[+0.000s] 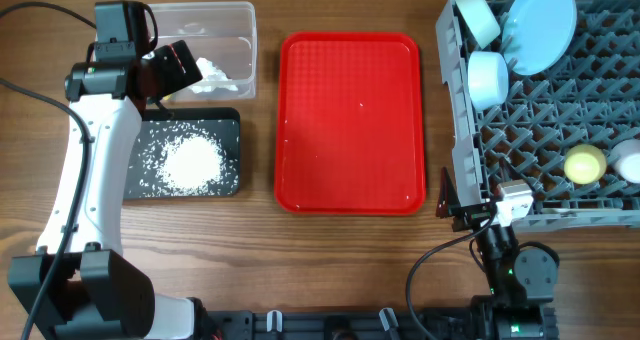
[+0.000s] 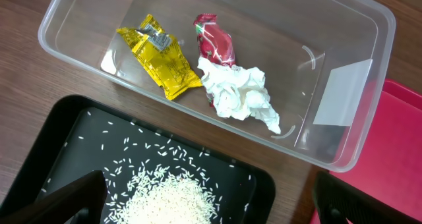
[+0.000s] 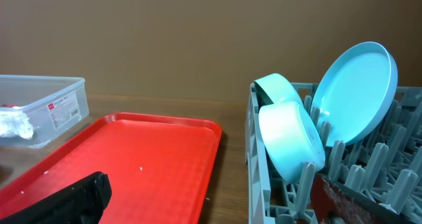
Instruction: Sort waste into correct bins and load items into the dishwasher rack
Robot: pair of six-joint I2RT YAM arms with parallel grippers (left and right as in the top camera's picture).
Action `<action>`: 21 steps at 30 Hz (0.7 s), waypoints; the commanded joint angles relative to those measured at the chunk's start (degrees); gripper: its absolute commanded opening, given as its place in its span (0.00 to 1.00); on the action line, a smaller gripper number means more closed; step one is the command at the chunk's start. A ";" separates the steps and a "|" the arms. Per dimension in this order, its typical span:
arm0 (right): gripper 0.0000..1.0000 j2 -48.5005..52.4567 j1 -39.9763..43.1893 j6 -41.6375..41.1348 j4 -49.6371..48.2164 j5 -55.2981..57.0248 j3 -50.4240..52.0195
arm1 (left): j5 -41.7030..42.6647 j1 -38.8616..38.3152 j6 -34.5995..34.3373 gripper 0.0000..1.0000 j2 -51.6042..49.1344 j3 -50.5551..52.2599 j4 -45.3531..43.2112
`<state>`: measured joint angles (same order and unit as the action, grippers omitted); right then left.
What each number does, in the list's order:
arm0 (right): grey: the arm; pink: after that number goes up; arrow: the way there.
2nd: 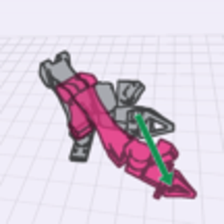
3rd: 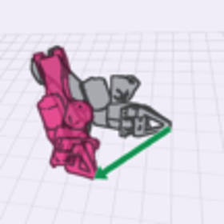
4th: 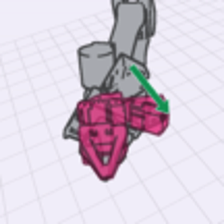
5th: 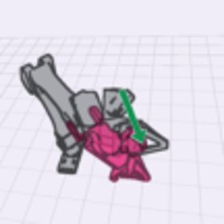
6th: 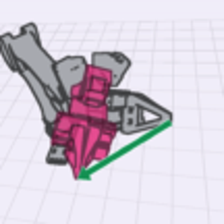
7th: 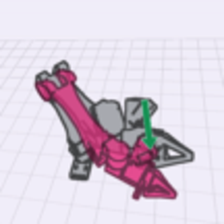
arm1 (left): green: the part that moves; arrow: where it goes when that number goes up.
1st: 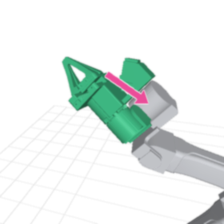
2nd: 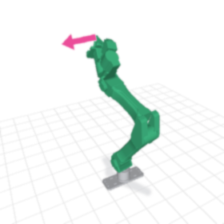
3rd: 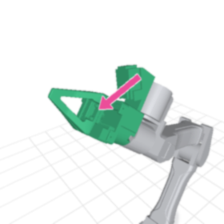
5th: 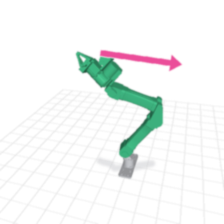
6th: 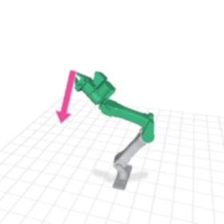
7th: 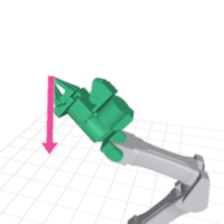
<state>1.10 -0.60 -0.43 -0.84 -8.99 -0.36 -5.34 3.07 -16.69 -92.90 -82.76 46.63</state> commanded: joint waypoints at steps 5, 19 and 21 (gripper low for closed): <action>1.00 -0.83 -0.17 -1.07 0.02 -0.98 0.07 | -0.70 0.31 -0.50 1.00 1.07 -0.07 -0.13; 1.00 -0.83 -0.17 -1.09 0.00 -0.98 0.07 | 3.43 0.52 -0.22 1.00 12.17 6.73 -12.33; 1.00 -0.83 -0.17 -1.07 0.00 -0.98 0.07 | 5.22 0.55 -0.24 1.00 20.85 15.10 -21.53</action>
<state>1.04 -0.60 -0.43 -0.80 -8.99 -0.36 -3.07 3.09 -16.69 -81.87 -75.16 30.81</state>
